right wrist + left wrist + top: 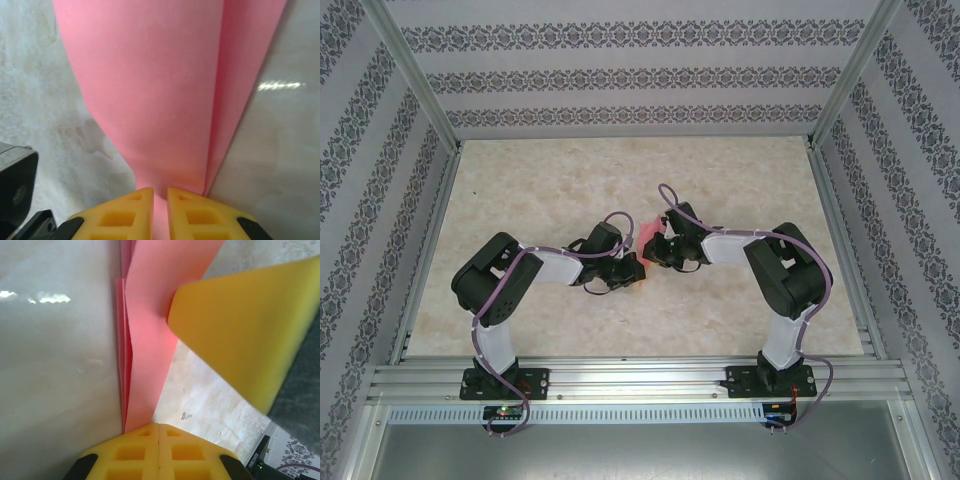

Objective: Fold a paper plane with a square sheet of paper (fold left side to right side)
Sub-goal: Fold the wing for the fifth time at the center of the table.

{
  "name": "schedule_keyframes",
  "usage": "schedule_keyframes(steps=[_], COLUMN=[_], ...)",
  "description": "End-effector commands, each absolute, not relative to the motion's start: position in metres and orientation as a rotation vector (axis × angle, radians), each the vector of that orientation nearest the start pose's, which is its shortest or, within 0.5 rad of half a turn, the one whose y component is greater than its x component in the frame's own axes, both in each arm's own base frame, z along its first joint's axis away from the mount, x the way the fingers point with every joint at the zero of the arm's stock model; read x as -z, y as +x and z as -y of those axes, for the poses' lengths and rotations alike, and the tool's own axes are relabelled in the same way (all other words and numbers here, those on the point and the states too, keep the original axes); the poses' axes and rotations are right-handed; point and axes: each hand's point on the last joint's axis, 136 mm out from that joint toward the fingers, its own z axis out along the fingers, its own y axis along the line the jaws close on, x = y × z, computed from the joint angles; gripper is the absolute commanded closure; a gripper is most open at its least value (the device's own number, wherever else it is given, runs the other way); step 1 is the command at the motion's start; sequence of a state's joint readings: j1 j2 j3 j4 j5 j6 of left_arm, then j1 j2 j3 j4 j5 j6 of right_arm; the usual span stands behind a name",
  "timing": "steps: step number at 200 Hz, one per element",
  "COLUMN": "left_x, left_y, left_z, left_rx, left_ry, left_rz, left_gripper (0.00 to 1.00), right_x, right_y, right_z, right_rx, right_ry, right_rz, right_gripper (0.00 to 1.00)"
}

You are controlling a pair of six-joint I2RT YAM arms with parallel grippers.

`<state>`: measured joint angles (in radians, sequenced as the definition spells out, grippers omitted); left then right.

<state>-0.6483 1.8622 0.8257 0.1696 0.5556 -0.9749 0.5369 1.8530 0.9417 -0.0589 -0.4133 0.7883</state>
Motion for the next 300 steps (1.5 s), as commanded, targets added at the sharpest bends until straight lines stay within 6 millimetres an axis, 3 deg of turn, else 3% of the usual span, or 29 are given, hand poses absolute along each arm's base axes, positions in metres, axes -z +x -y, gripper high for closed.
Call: schedule_keyframes(steps=[1,50,136,269,300], left_x=[0.025,0.028,0.033,0.032,0.032], left_y=[0.249,0.246,0.244,0.244,0.244], left_z=[0.300,0.297,0.297,0.296,0.296], left_rx=[1.119,1.115,1.127,1.131,1.133], left_ry=[-0.288,-0.296,-0.317,-0.319,-0.318], left_rz=[-2.967,-2.978,-2.987,-2.983,-2.982], left_gripper=[1.00,1.00,1.00,1.00,1.00], right_x=[-0.007,0.001,-0.015,-0.008,-0.009], right_y=[0.332,0.340,0.377,0.425,0.436], right_z=[-0.263,-0.260,-0.252,-0.212,-0.212], right_rx=[-0.806,-0.734,-0.705,-0.596,-0.612], right_ry=[0.111,0.081,0.088,0.140,0.150], right_rz=[-2.777,-2.796,-2.735,-2.737,-2.735], right_gripper=[0.84,0.84,0.83,0.83,0.83])
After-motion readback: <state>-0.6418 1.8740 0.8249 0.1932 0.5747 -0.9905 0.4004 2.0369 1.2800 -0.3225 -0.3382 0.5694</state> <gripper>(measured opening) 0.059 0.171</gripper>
